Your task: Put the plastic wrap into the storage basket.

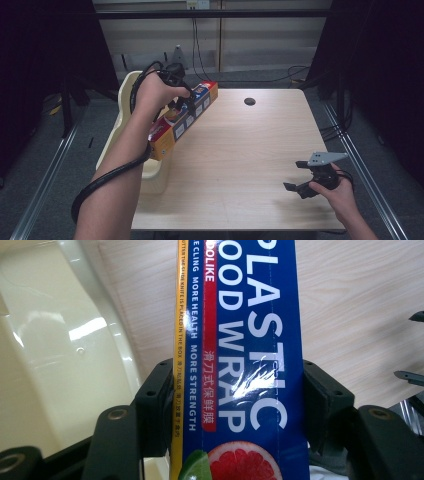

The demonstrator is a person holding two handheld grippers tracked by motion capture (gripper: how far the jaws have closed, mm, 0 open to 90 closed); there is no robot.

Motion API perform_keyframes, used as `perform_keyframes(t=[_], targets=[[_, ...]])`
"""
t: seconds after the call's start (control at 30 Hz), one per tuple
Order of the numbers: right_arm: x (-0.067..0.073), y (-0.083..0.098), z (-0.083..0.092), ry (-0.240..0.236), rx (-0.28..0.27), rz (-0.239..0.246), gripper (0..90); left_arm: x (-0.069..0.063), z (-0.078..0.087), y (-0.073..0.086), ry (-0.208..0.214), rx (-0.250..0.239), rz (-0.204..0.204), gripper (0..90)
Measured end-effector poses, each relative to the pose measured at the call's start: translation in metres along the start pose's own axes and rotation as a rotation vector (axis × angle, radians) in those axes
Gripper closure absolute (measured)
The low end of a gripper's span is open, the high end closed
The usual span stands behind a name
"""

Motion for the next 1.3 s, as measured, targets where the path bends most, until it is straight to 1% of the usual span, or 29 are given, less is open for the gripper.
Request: perform_keyframes(t=[0.03, 0.07, 0.1, 0.13, 0.17, 0.23, 0.27, 0.33, 0.37, 0.43, 0.5, 0.57, 0.73, 1.07, 1.3], targets=[[0.000, 0.000, 0.000, 0.001, 0.001, 0.002, 3.8, 0.001, 0.001, 0.000, -0.005, -0.004, 0.005, 40.7], [0.000, 0.000, 0.000, 0.001, 0.001, 0.002, 3.8, 0.002, 0.001, 0.001, -0.003, -0.001, 0.006, 40.7], [0.000, 0.000, 0.000, 0.001, 0.001, 0.002, 3.8, 0.002, 0.002, 0.001, -0.003, -0.004, 0.014, 40.7], [0.000, 0.000, 0.000, 0.001, 0.000, 0.004, 3.8, 0.003, 0.003, 0.002, 0.001, -0.001, 0.011, 40.7], [0.000, 0.000, -0.001, 0.000, 0.001, 0.003, 3.8, 0.004, 0.005, 0.002, -0.001, 0.000, 0.020, 40.7], [0.000, 0.000, 0.000, 0.005, 0.003, 0.004, 3.8, 0.005, 0.007, 0.003, 0.004, 0.000, 0.021, 40.7], [0.000, 0.000, -0.001, 0.001, 0.001, 0.003, 3.8, 0.006, 0.008, 0.003, -0.002, 0.000, 0.019, 40.7], [0.000, 0.000, 0.000, 0.004, 0.001, 0.004, 3.8, 0.006, 0.010, 0.003, 0.002, -0.006, 0.034, 40.8], [0.000, 0.000, 0.000, 0.002, 0.001, 0.005, 3.8, 0.007, 0.011, 0.003, 0.004, -0.003, 0.032, 40.8], [0.000, 0.000, 0.000, 0.001, 0.002, 0.005, 3.8, 0.008, 0.014, 0.004, 0.006, -0.006, 0.039, 40.8], [0.001, 0.001, 0.000, -0.001, 0.002, 0.005, 3.8, 0.010, 0.016, 0.005, -0.003, -0.004, 0.043, 40.8], [0.001, 0.001, 0.000, 0.001, 0.002, 0.005, 3.8, 0.011, 0.019, 0.006, 0.004, -0.004, 0.044, 40.8], [0.000, 0.000, 0.000, 0.003, 0.000, 0.004, 3.8, 0.014, 0.026, 0.006, -0.005, -0.012, 0.059, 40.8], [0.001, 0.000, 0.000, -0.001, 0.001, 0.003, 3.8, 0.021, 0.040, 0.009, -0.014, -0.024, 0.074, 40.9], [0.000, 0.000, -0.001, 0.003, 0.003, 0.005, 3.8, 0.021, 0.049, 0.009, -0.016, -0.033, 0.081, 40.8]])
Point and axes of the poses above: each handheld gripper's, and its own axes: z roughly backward along the jaws, y roughly out of its underside, x roughly to its left, the point moved 7 cm from there along -z, roughly forward along the jaws
